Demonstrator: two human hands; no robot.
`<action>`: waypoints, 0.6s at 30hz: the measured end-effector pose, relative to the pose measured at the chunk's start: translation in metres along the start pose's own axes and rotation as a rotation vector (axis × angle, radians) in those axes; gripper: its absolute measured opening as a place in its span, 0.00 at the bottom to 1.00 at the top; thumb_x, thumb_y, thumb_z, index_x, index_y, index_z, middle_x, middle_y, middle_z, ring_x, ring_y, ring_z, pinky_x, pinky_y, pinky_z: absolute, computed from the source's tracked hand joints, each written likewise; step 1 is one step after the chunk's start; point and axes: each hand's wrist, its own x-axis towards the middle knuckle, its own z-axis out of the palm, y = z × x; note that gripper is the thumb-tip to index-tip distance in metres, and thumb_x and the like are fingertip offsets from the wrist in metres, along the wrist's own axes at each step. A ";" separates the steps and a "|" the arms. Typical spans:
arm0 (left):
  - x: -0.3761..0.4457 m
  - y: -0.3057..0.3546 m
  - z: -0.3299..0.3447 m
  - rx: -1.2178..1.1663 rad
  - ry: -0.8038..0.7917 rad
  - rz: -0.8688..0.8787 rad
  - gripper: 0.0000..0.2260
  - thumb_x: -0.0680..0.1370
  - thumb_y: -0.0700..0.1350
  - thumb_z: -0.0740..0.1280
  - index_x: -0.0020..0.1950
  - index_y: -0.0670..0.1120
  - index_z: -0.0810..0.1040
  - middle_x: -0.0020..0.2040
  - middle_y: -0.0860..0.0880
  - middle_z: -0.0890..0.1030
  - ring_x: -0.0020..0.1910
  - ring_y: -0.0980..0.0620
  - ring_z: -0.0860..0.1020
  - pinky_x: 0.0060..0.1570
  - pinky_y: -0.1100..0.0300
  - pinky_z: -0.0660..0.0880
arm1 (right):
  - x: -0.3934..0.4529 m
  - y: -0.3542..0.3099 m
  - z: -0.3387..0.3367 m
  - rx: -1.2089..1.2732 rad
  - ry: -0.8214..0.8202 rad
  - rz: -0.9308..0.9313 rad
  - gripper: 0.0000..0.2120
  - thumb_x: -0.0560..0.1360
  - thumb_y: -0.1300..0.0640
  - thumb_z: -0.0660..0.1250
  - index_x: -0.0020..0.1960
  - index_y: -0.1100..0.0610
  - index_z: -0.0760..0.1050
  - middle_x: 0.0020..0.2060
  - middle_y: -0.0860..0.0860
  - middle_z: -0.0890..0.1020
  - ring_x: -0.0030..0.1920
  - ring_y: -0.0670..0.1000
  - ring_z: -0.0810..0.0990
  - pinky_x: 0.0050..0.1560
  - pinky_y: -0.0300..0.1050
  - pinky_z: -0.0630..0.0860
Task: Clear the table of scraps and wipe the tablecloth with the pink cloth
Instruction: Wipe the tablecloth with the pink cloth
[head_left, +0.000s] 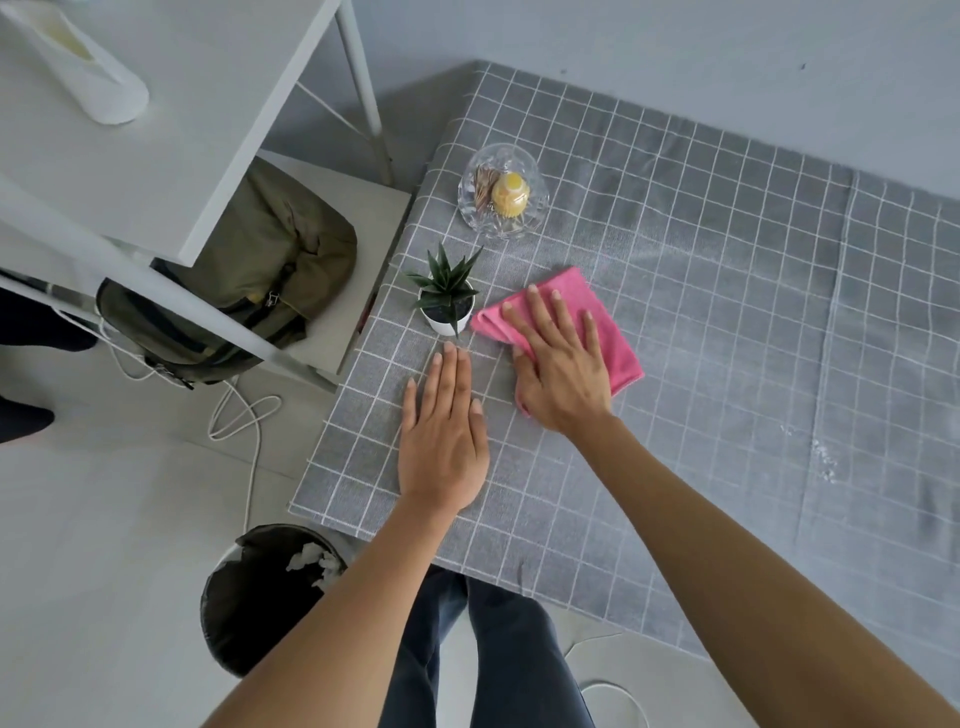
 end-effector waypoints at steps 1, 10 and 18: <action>0.000 0.000 0.000 -0.005 0.000 -0.003 0.25 0.82 0.49 0.41 0.78 0.45 0.45 0.79 0.49 0.44 0.77 0.53 0.42 0.75 0.52 0.40 | 0.010 0.008 -0.005 0.020 0.015 0.045 0.25 0.80 0.47 0.44 0.77 0.43 0.49 0.77 0.45 0.46 0.77 0.49 0.40 0.74 0.57 0.36; 0.001 0.001 -0.001 -0.010 -0.020 -0.005 0.25 0.81 0.50 0.37 0.78 0.45 0.42 0.78 0.49 0.41 0.77 0.53 0.39 0.75 0.52 0.40 | 0.041 0.033 -0.015 0.036 0.045 0.247 0.25 0.81 0.47 0.45 0.77 0.42 0.46 0.78 0.45 0.45 0.77 0.49 0.40 0.75 0.58 0.36; 0.060 0.041 0.002 -0.178 -0.044 0.128 0.26 0.80 0.49 0.36 0.78 0.42 0.45 0.78 0.46 0.44 0.77 0.51 0.41 0.76 0.53 0.43 | 0.039 0.034 -0.018 0.030 0.030 0.227 0.25 0.81 0.48 0.45 0.77 0.43 0.44 0.77 0.44 0.44 0.77 0.49 0.40 0.74 0.57 0.35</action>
